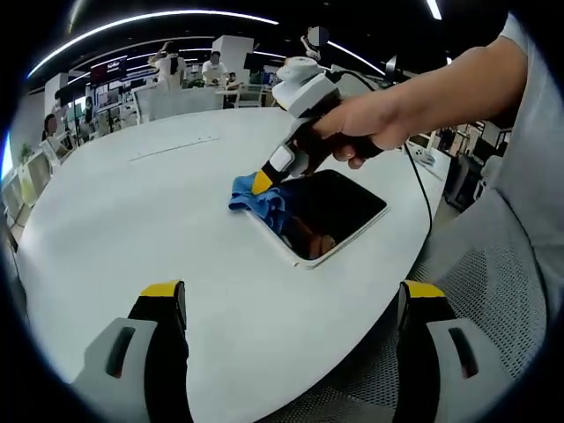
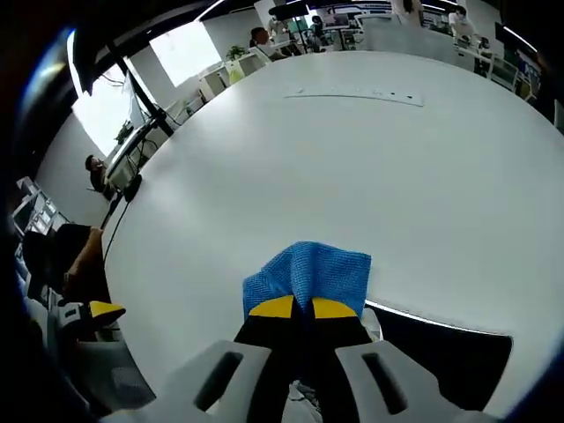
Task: Wipe the mirror surface with the cleaning cloth until all visible marks leave the cleaned area.
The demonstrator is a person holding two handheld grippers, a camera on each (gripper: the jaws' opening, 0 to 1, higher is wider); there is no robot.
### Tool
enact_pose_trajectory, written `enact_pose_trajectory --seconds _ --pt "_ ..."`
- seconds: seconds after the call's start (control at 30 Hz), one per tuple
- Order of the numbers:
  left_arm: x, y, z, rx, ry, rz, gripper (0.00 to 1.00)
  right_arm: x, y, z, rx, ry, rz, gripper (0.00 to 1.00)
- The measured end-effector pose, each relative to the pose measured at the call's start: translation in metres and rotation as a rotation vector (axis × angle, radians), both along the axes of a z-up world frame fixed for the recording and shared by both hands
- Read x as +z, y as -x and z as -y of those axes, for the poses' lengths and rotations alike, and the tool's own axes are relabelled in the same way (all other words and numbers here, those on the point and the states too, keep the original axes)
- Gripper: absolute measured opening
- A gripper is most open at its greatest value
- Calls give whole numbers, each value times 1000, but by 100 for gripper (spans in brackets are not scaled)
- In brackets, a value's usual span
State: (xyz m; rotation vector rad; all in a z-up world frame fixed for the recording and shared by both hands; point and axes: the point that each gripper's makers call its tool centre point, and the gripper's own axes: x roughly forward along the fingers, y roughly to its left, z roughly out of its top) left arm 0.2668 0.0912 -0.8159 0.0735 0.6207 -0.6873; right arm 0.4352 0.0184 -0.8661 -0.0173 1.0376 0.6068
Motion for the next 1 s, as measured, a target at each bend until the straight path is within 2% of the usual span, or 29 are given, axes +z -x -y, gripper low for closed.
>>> enact_pose_trajectory --seconds 0.23,0.6,1.0 --pt "-1 0 0 0 -1 -3 99 0 -9 -3 -9 -18 -10 0" --pt "-2 1 -1 -1 -4 -5 99 1 -5 -1 3 -28 -13 0" --pt "-2 1 -1 1 -7 -7 99 1 -3 10 -2 -12 -5 0"
